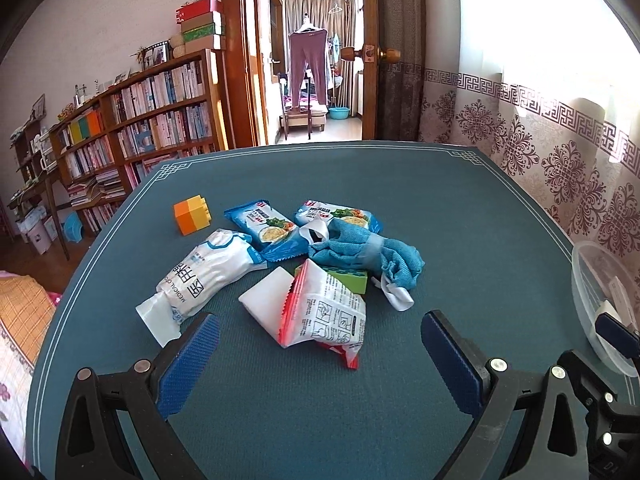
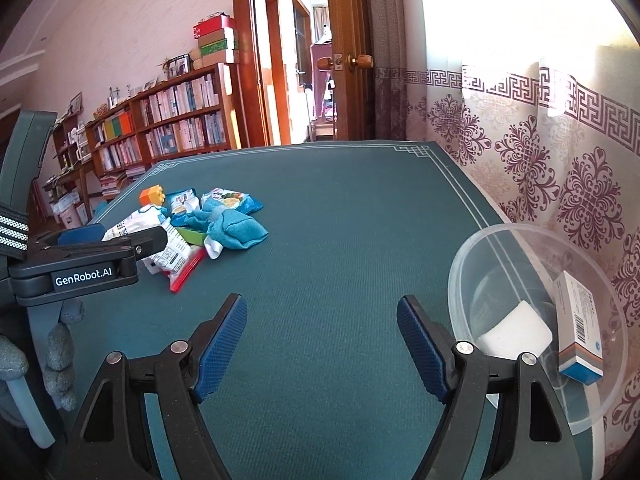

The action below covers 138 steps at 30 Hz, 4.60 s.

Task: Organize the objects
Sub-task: 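Grasp the red-and-white snack packet with the right gripper, then grasp the second white sponge with the left gripper while the right gripper holds the packet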

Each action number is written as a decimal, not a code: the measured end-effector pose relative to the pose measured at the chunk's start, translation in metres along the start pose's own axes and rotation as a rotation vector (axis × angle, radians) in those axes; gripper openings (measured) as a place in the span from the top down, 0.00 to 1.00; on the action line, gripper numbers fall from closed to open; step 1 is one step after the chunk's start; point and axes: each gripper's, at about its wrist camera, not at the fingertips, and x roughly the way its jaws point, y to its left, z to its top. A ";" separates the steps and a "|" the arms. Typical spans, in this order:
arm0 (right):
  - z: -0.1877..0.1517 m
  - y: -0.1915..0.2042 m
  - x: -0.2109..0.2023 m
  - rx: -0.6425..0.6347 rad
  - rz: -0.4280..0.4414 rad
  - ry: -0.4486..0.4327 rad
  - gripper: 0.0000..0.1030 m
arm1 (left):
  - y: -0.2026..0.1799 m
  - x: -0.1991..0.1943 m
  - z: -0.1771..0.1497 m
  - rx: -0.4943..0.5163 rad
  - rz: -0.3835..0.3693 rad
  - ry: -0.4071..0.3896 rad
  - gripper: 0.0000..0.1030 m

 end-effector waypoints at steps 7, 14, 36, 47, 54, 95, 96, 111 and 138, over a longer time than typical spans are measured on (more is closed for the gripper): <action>0.001 0.013 0.017 -0.009 0.027 0.037 0.24 | 0.023 0.011 -0.003 -0.038 0.028 0.025 0.00; 0.002 0.021 0.032 -0.002 0.044 0.079 0.24 | 0.037 0.015 -0.003 -0.069 0.035 0.035 0.00; 0.031 0.079 0.087 -0.006 0.292 0.206 0.24 | 0.105 0.018 0.007 -0.247 0.093 0.046 0.00; 0.049 0.113 0.147 0.159 0.451 0.310 0.24 | 0.126 0.024 0.005 -0.304 0.121 0.060 0.00; 0.043 0.120 0.157 0.131 0.432 0.310 0.37 | 0.122 0.027 0.005 -0.290 0.113 0.066 0.00; -0.002 0.054 0.084 0.006 0.262 0.194 0.45 | 0.026 0.048 0.004 0.065 0.071 0.062 0.01; -0.002 0.054 0.084 0.006 0.263 0.197 0.45 | 0.025 0.049 0.004 0.063 0.058 0.064 0.01; -0.003 0.054 0.085 0.007 0.262 0.204 0.45 | 0.038 0.080 0.000 -0.008 -0.021 0.158 0.20; -0.008 0.055 0.061 -0.007 0.219 0.146 0.45 | 0.028 0.053 -0.008 0.033 -0.008 0.062 0.38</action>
